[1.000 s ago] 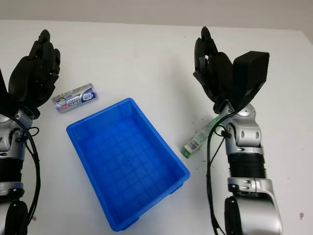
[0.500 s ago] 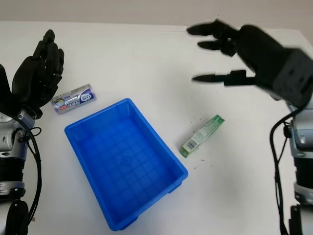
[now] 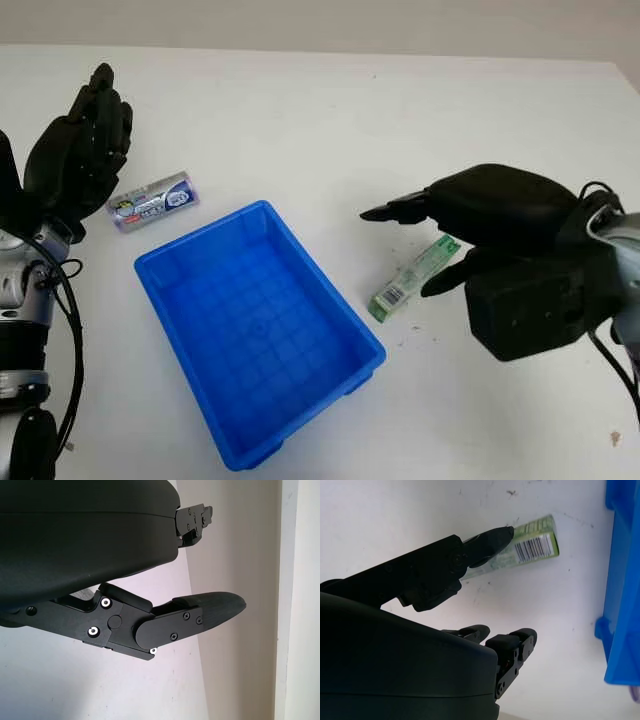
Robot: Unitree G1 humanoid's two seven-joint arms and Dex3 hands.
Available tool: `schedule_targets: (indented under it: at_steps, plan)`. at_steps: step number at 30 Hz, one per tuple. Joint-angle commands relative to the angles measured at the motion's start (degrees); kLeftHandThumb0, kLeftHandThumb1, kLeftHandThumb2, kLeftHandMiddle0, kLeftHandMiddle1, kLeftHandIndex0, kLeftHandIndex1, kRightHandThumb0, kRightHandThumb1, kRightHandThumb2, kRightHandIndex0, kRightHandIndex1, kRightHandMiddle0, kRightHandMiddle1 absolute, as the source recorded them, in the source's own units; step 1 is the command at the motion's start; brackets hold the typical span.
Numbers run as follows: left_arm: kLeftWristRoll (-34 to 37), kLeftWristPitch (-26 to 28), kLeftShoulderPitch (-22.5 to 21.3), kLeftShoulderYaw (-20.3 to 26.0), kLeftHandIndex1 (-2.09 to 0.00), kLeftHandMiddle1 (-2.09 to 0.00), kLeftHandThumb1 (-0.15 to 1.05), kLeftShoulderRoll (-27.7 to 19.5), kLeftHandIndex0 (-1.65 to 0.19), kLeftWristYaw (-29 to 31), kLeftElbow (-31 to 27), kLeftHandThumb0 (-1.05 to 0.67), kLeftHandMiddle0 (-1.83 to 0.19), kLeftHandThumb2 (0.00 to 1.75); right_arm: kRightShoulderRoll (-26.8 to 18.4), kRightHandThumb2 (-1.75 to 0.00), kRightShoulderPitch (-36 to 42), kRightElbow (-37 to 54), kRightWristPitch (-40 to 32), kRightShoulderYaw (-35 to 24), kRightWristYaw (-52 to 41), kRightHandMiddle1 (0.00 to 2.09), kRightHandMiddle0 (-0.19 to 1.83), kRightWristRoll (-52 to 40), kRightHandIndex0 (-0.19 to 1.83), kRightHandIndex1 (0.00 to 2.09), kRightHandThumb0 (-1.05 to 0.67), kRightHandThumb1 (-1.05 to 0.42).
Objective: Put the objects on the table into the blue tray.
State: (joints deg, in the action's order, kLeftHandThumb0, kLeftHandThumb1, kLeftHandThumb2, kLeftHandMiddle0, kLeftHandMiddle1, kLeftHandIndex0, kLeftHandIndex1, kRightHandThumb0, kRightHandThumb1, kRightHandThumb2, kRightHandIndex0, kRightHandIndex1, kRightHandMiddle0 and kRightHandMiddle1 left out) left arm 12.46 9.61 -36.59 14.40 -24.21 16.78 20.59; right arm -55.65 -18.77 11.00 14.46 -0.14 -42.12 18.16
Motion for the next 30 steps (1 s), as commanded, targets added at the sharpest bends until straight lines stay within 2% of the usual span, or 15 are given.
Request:
schedule_targets:
  at_steps: [1,4,9,12,13,14,15,16,17,18,19,21,24,28,30]
  plan:
    - [0.0,-0.3,-1.0,0.2,0.00,0.00,1.05,-1.0,0.19,0.4,0.1,-0.71,0.19,0.65,0.3,-0.06,0.7,0.1,-0.2,1.0,-0.4,0.06,0.39,0.3,0.36,0.08,-0.37,-0.84]
    - [-0.1,-0.7,-0.7,0.3,0.00,0.00,1.05,-1.4,0.19,1.1,0.2,-0.71,0.19,0.66,0.6,-0.06,1.1,-0.3,0.3,2.4,0.1,0.05,0.39,1.7,0.36,0.08,-0.37,-0.85]
    - [0.0,-0.8,-0.5,0.4,0.00,0.00,1.05,-1.7,0.19,1.5,0.4,-0.70,0.19,0.66,1.1,-0.06,3.5,-3.0,5.4,4.0,4.1,0.07,0.42,5.6,0.41,0.10,-0.38,-0.87]
    - [-0.2,-0.6,-0.3,0.3,0.00,0.00,1.05,-1.6,0.19,0.8,0.1,-0.70,0.19,0.66,1.5,-0.06,4.8,-6.4,11.0,4.8,9.9,0.11,0.50,9.6,0.49,0.14,-0.34,-0.88]
    - [-0.2,-0.4,-0.3,0.3,0.00,0.00,1.05,-1.6,0.19,0.8,0.1,-0.70,0.19,0.66,1.7,-0.06,5.0,-8.1,13.8,5.0,13.0,0.18,0.53,11.6,0.55,0.20,-0.34,-0.88]
    - [-0.1,-0.3,-0.3,0.3,0.00,0.00,1.05,-1.6,0.19,0.8,0.0,-0.70,0.19,0.65,2.0,-0.06,5.1,-10.4,17.2,5.0,17.6,0.47,0.46,14.1,0.53,0.41,-0.34,-0.89]
    - [0.0,-0.3,-0.3,0.3,0.00,0.00,1.05,-1.7,0.19,1.0,0.2,-0.71,0.19,0.65,2.0,-0.05,4.9,-12.5,19.9,5.3,22.0,0.89,0.39,17.2,0.42,0.90,-0.35,-0.88]
    - [0.0,-0.4,-0.3,0.3,0.00,0.00,1.05,-1.7,0.19,1.2,0.3,-0.71,0.19,0.65,1.9,-0.06,4.6,-14.8,22.2,5.7,25.8,1.13,0.34,19.8,0.32,1.22,-0.36,-0.89]
    - [0.1,-0.5,-0.3,0.4,0.00,0.00,1.05,-1.7,0.19,1.2,0.4,-0.71,0.19,0.64,1.7,-0.06,4.1,-17.1,24.2,6.1,29.5,1.46,0.28,22.3,0.23,1.56,-0.38,-0.92]
    - [0.1,-0.6,-0.4,0.4,0.00,0.00,1.05,-1.7,0.19,1.3,0.6,-0.71,0.19,0.64,1.3,-0.06,3.4,-19.4,26.0,6.7,33.3,1.65,0.25,25.2,0.19,1.74,-0.39,-0.93]
    - [0.0,-0.7,-0.5,0.4,0.00,0.00,1.05,-1.8,0.19,1.3,0.8,-0.71,0.19,0.64,1.0,-0.06,2.6,-21.6,27.4,7.3,37.1,1.76,0.25,27.8,0.19,1.85,-0.41,-0.95]
    - [-0.1,-0.8,-0.6,0.4,0.00,0.00,1.05,-1.9,0.19,1.4,1.1,-0.71,0.19,0.64,0.2,-0.07,0.8,-25.3,28.9,8.8,44.9,1.83,0.28,34.2,0.26,1.91,-0.45,-1.01]
    - [-0.3,-1.0,-0.9,0.2,0.00,0.00,1.05,-2.1,0.19,1.7,1.6,-0.71,0.19,0.64,-0.4,-0.13,-2.9,-32.0,29.2,11.9,56.9,1.86,0.36,42.2,0.51,2.01,-0.48,-1.04]
    - [-0.8,-1.1,-1.0,-0.2,0.00,0.00,1.05,-2.0,0.19,1.7,1.7,-0.72,0.19,0.65,-0.3,-0.22,-8.1,-41.2,28.4,15.8,64.8,2.06,0.38,46.0,0.64,2.09,-0.49,-1.05]
    - [-1.0,-0.9,-1.1,-0.4,0.00,0.00,1.05,-2.1,0.19,1.8,1.7,-0.72,0.19,0.65,-0.1,-0.22,-10.6,-44.2,27.7,17.4,66.4,1.99,0.28,46.8,0.62,2.09,-0.50,-1.05]
